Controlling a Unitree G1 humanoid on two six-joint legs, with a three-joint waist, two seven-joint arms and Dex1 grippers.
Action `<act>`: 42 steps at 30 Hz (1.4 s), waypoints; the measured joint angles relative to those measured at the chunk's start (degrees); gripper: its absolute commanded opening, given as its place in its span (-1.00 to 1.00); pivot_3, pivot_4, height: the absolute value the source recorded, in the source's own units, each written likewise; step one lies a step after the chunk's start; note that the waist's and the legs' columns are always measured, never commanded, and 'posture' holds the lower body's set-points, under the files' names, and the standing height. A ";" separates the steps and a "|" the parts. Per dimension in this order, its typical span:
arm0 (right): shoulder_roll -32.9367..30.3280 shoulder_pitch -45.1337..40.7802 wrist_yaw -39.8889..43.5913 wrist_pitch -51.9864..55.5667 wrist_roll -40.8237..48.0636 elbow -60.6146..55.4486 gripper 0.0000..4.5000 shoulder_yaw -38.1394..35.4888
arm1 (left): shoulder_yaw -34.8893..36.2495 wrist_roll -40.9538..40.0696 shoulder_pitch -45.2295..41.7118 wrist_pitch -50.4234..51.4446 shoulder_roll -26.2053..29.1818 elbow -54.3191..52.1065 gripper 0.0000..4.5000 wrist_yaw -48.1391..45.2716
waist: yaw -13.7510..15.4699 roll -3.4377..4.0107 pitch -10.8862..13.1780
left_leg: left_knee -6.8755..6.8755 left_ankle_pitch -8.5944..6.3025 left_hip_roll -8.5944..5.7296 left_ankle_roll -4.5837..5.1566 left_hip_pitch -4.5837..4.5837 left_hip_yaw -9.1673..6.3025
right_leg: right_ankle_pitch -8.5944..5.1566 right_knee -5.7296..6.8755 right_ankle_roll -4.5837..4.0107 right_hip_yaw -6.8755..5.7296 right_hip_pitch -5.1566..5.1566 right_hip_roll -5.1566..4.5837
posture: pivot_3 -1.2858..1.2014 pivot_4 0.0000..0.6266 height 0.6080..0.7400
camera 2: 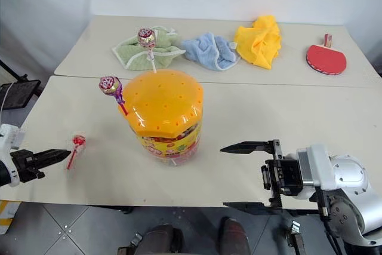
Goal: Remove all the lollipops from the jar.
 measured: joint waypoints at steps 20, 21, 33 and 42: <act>7.09 0.89 -21.71 3.69 15.22 -5.29 1.00 -11.49 | -0.64 -20.27 -26.21 -8.45 -6.70 -8.02 0.65 -20.72 | 0.26 0.09 0.00 | 0.12 -0.02 0.04 -0.03 0.03 0.04 | 0.01 0.27 -0.08 -0.06 -0.03 0.00 | 0.03 -0.52 1.00; 7.09 1.77 -22.27 3.72 16.82 -7.28 1.00 -11.88 | -3.04 -21.38 -28.68 -7.84 -8.27 -9.26 0.65 -20.32 | 0.22 0.09 0.00 | 0.12 -0.02 0.03 -0.03 0.03 0.04 | 0.02 0.26 -0.08 -0.06 -0.03 0.00 | 0.03 -0.52 1.00; 7.19 8.74 -27.89 3.48 19.04 -15.49 1.00 -15.18 | -17.49 -19.40 -38.71 -9.10 -13.95 -8.84 0.47 -25.22 | -0.37 0.05 -0.02 | 0.15 -0.02 0.05 -0.02 0.07 0.18 | 0.02 0.10 -0.07 -0.01 0.02 0.09 | 0.03 -0.52 1.00; 7.64 9.18 -27.46 2.50 15.60 -15.74 1.00 -13.96 | -18.96 -14.26 -38.72 -13.00 -12.96 -6.19 -0.64 -28.34 | 0.20 0.05 -0.02 | 0.19 -0.02 0.03 0.00 0.03 0.17 | 0.02 -0.01 -0.07 -0.01 0.07 0.09 | 0.03 -0.52 1.00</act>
